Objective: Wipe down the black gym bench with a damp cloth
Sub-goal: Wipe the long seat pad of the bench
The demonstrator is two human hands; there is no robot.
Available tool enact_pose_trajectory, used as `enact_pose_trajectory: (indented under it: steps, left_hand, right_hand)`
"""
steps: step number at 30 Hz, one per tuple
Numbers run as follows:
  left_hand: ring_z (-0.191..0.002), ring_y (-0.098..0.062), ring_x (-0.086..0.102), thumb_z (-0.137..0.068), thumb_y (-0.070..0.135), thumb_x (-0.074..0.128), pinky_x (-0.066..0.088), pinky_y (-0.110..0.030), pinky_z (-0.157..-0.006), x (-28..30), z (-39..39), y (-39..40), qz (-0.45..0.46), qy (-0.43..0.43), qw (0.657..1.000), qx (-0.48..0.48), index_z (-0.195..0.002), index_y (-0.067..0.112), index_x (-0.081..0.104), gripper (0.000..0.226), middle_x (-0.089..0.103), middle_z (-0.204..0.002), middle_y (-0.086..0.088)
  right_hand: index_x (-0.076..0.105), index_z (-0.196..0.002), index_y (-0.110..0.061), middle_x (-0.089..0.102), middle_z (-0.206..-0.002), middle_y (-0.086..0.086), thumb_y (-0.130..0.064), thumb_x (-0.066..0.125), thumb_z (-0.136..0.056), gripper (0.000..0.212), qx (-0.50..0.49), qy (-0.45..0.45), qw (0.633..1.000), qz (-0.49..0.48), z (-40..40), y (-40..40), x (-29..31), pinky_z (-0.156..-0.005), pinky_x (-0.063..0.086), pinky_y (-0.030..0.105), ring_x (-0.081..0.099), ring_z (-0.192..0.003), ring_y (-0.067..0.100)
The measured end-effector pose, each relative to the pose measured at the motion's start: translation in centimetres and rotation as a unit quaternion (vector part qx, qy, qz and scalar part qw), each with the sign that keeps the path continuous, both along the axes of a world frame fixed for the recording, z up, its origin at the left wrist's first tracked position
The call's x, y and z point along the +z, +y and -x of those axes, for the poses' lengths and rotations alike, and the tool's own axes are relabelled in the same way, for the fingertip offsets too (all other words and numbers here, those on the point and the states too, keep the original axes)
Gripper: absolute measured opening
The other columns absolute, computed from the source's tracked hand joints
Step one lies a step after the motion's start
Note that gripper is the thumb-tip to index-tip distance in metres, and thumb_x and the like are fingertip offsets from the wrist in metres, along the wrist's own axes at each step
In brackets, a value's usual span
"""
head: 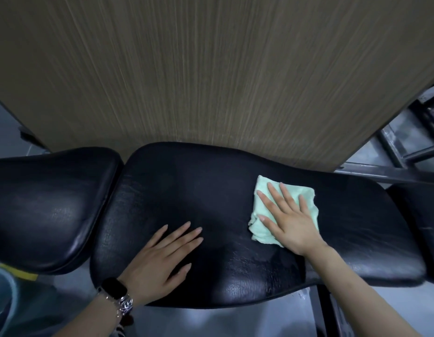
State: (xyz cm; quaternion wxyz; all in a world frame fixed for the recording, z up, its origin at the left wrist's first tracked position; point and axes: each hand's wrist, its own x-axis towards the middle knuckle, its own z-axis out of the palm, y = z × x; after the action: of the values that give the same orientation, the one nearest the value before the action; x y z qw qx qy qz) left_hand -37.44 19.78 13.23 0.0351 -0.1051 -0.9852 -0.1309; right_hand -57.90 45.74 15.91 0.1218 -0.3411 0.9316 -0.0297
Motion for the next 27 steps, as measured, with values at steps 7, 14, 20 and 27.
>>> enact_pose_trajectory:
  steps: [7,14,20,27]
  left_hand:
    - [-0.143,-0.010,0.017,-0.093,0.041,0.037,0.016,-0.042,-0.110,-0.1,1.5,2.1,0.016,-0.004,1.000,0.005,-0.143,0.023,0.037,0.053,0.029,-0.152,0.009]
    - [-0.143,-0.011,0.015,-0.095,0.043,0.034,0.013,-0.042,-0.111,-0.2,1.7,3.6,0.020,-0.018,1.000,0.005,-0.144,0.022,0.036,0.054,0.026,-0.154,0.009]
    - [-0.143,-0.010,0.015,-0.097,0.043,0.029,0.012,-0.040,-0.111,0.3,2.4,4.7,0.019,-0.025,0.999,0.010,-0.145,0.023,0.034,0.052,0.024,-0.155,0.011]
    - [-0.144,-0.010,0.014,-0.098,0.049,0.012,0.009,-0.041,-0.112,0.2,2.7,6.0,0.021,-0.037,0.998,0.038,-0.146,0.024,0.031,0.058,0.021,-0.155,0.012]
  right_hand:
    - [-0.004,-0.149,-0.044,-0.013,-0.159,-0.012,-0.074,-0.005,-0.079,0.076,0.048,-0.005,0.999,0.024,-2.3,-6.8,-0.6,-0.112,-0.016,0.048,-0.025,-0.143,0.013]
    - [0.005,-0.150,-0.043,-0.008,-0.160,-0.012,-0.070,-0.008,-0.080,0.076,0.077,0.008,0.996,0.052,-2.0,-4.8,-0.8,-0.114,-0.013,0.047,-0.020,-0.144,0.012]
    - [0.002,-0.149,-0.047,-0.012,-0.158,-0.017,-0.066,0.005,-0.088,0.064,0.065,0.007,0.997,0.036,-0.4,0.0,-0.4,-0.113,-0.016,0.042,-0.021,-0.144,0.010]
    - [-0.006,-0.144,-0.051,-0.014,-0.155,-0.023,-0.076,-0.017,-0.077,0.072,0.024,0.018,0.999,0.027,1.8,7.0,-0.6,-0.114,-0.013,0.040,-0.021,-0.143,0.005]
